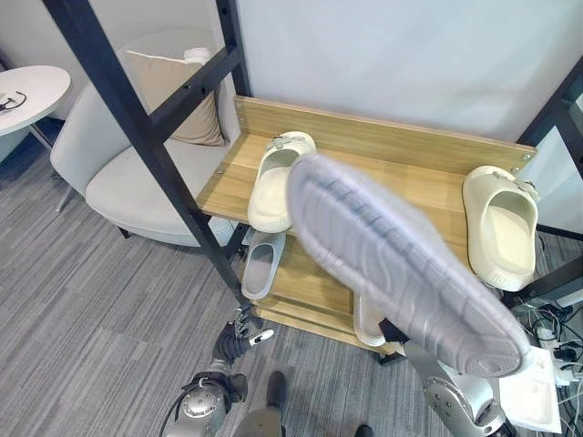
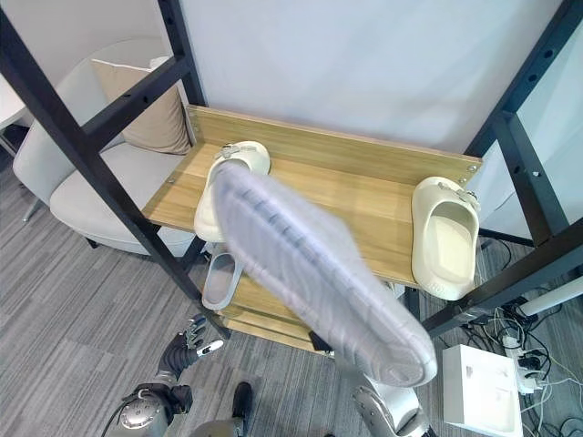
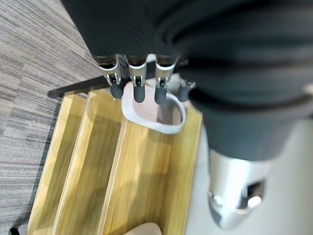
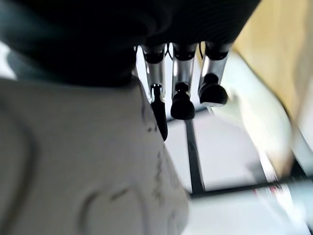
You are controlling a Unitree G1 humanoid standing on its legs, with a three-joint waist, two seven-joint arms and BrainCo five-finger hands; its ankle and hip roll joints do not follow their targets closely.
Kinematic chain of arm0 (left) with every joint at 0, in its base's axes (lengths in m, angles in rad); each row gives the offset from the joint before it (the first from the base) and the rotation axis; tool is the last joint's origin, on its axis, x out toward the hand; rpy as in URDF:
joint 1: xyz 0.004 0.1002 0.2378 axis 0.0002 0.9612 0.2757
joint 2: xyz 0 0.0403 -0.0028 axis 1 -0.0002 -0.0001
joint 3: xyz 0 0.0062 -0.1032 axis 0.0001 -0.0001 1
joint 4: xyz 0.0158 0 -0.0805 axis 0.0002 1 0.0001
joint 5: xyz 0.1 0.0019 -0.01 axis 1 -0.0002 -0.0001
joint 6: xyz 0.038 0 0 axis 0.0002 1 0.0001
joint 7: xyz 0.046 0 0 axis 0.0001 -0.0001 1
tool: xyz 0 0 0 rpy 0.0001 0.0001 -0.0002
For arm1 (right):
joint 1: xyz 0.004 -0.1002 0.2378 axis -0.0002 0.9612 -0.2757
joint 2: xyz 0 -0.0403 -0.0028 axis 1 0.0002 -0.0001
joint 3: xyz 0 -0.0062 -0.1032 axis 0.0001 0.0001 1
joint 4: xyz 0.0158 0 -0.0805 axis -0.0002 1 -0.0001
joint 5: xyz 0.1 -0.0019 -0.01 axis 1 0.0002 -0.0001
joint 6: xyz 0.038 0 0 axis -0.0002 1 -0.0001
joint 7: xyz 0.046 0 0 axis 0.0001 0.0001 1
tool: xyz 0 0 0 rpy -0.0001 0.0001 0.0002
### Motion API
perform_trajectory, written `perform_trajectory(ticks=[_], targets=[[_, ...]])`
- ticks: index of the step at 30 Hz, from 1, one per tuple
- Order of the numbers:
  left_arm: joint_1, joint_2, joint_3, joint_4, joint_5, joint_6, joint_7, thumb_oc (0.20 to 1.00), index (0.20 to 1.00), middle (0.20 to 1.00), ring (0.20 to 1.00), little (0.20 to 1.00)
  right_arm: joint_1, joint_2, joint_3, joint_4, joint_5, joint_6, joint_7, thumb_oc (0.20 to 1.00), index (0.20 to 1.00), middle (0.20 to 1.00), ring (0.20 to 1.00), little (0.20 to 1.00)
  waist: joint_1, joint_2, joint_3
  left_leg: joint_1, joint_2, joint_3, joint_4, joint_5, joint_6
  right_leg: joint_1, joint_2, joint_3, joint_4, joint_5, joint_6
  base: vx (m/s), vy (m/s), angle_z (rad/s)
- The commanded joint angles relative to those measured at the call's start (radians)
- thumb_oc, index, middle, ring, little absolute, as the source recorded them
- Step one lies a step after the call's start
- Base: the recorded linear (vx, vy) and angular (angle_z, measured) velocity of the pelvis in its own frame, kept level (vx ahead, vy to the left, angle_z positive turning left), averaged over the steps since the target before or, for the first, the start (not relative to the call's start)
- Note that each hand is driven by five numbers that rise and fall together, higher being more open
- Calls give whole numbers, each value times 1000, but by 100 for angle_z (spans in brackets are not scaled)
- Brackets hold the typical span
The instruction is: Arrange the slippers neatly on the shoe rack.
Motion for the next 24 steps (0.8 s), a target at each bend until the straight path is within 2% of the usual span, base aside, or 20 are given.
perform_trajectory(ticks=[1, 3, 6, 7, 8, 10, 14, 15, 16, 17, 20, 24], targets=[[-80, 32, -1, 15, 1, -69, 14, 1000, 1000, 1000, 1000, 1000, -82, -13, -6, -23, -2, -7, 58, 200, 200, 200, 200, 200, 34, 7, 4, 98, 57, -13, 2, -145, -19, -12, -22, -16, 3, -24, 8, -33, -11, 18], [-94, 29, 2, 38, 3, -81, 23, 1000, 1000, 1000, 1000, 1000, -95, -22, 60, 87, -155, 16, 68, 200, 200, 200, 200, 200, 54, 4, 10, 96, 57, -32, 2, -143, -22, -5, -23, -40, 12, -29, 5, -24, -6, 31], [-93, 30, 7, 45, 6, -83, 30, 1000, 1000, 1000, 1000, 1000, -88, -26, 66, 134, -237, 19, 59, 200, 200, 200, 200, 200, 59, 3, 14, 94, 57, -40, 2, -142, -22, -3, -23, -48, 17, -32, 5, -8, 2, 21], [-91, 27, 16, 47, 6, -85, 39, 1000, 1000, 1000, 1000, 1000, -71, -40, 53, 189, -381, 28, 23, 200, 200, 200, 200, 200, 65, 5, 21, 92, 56, -50, 2, -140, -21, -6, -22, -55, 30, -39, 5, -19, 10, 14], [-91, 28, 21, 48, 7, -86, 48, 1000, 1000, 1000, 1000, 1000, -63, -43, 45, 220, -444, 30, -1, 200, 200, 200, 200, 200, 66, 6, 26, 91, 55, -54, 2, -140, -20, -10, -23, -60, 44, -43, 5, -31, 10, 6], [-89, 24, 27, 50, 11, -86, 76, 1000, 1000, 1000, 1000, 1000, -31, -62, 15, 269, -643, 43, -77, 200, 200, 200, 200, 200, 67, 9, 44, 87, 58, -66, 2, -138, -16, -30, -26, -67, 84, -55, 6, -50, 8, 4], [-107, 28, 19, 25, 19, -102, 151, 1000, 1000, 1000, 1000, 1000, -32, -83, -68, 395, -881, 75, -278, 200, 200, 200, 200, 200, 71, 22, 113, 37, 63, -87, 42, -131, -9, -94, -36, -76, 166, -78, 4, -135, 6, 14], [-118, 33, 11, 14, 20, -107, 162, 1000, 1000, 1000, 1000, 1000, -52, -81, -84, 434, -923, 79, -337, 200, 200, 200, 200, 200, 73, 26, 133, 3, 62, -92, 78, -135, -8, -120, -41, -80, 193, -84, 1, -348, 14, 11], [-149, 41, -15, -14, 8, -125, 182, 1000, 1000, 1000, 1000, 1000, -123, -90, -117, 512, -997, 109, -451, 200, 200, 200, 200, 200, 82, 44, 188, -74, 58, -105, 152, -137, -9, -182, -57, -84, 252, -94, -5, -291, 17, 12], [-153, 41, -15, -13, 7, -125, 182, 1000, 1000, 1000, 1000, 1000, -128, -89, -117, 516, -999, 108, -455, 200, 200, 200, 200, 200, 82, 44, 188, -83, 58, -106, 161, -140, -8, -190, -58, -84, 259, -96, -5, -326, 29, 17], [-224, 54, -50, -50, -8, -151, 210, 1000, 1000, 1000, 1000, 1000, -277, -81, -152, 612, -1060, 146, -603, 200, 200, 200, 200, 200, 98, 76, 251, -219, 37, -134, 268, -147, -14, -306, -80, -81, 367, -121, -11, -241, 33, 21], [-259, 77, -85, -127, -11, -179, 213, 1000, 1000, 1000, 1000, 1000, -416, -92, -213, 698, -1107, 202, -744, 200, 200, 200, 200, 200, 129, 102, 262, -321, 19, -168, 332, -155, -18, -394, -101, -89, 464, -161, -16, -70, 44, 25]])
